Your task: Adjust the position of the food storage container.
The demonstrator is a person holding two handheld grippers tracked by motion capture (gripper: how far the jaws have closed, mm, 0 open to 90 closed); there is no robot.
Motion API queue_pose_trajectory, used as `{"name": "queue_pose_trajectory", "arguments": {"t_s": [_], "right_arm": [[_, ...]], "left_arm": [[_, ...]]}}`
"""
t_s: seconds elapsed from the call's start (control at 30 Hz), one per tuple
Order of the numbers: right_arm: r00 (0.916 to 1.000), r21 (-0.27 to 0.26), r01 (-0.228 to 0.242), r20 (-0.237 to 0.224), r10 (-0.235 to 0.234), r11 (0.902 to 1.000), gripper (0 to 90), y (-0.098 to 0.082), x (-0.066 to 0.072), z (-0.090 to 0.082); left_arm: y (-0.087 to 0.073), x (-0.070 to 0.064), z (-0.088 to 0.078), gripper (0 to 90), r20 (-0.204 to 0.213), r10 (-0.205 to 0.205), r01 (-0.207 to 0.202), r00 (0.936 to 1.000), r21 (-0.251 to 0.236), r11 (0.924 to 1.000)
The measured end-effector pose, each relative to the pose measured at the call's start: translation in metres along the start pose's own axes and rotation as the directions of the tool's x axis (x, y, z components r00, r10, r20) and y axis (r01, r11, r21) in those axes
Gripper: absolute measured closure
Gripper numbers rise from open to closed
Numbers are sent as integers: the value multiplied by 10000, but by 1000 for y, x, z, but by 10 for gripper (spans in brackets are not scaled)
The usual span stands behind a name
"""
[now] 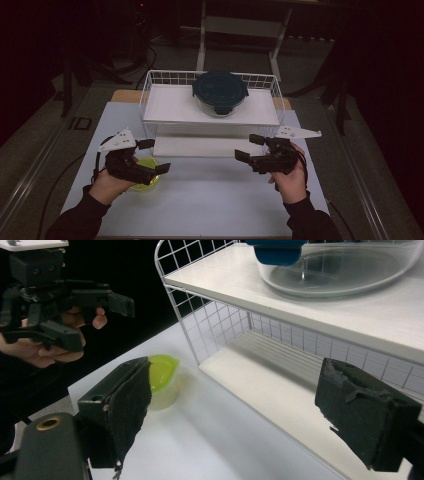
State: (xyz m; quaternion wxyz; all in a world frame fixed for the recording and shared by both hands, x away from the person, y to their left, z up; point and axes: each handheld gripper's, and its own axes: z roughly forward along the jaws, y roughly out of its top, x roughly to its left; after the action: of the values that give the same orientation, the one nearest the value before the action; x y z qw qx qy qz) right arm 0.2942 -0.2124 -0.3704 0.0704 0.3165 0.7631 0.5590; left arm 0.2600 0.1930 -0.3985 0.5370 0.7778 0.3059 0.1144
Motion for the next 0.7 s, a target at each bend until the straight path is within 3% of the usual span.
{"name": "queue_pose_trajectory", "arguments": {"t_s": [0.2, 0.33, 0.5, 0.63, 0.7], "right_arm": [[10000, -99, -36, 1, 36, 9999, 145, -14, -1, -7], [9999, -157, -112, 24, 112, 9998, 145, -21, -1, -11], [9999, -45, -129, 74, 129, 9999, 145, -28, -1, -16], [9995, -124, -318, 85, 319, 9994, 145, -38, -2, -23], [9992, -108, -403, 52, 404, 9991, 145, -41, -3, -25]], "left_arm": [[-18, 6, -11, 56, -229, 67, -64, 9997, 142, 9999], [-31, 12, -20, 137, -412, 110, -105, 9991, 113, 9999], [-44, 18, -32, 161, -742, 161, -138, 9971, 306, 9994], [-56, 25, -44, 295, -1019, 149, -132, 9947, 171, 9998], [-60, 29, -49, 347, -1257, 249, -202, 9918, 384, 9991]]}}
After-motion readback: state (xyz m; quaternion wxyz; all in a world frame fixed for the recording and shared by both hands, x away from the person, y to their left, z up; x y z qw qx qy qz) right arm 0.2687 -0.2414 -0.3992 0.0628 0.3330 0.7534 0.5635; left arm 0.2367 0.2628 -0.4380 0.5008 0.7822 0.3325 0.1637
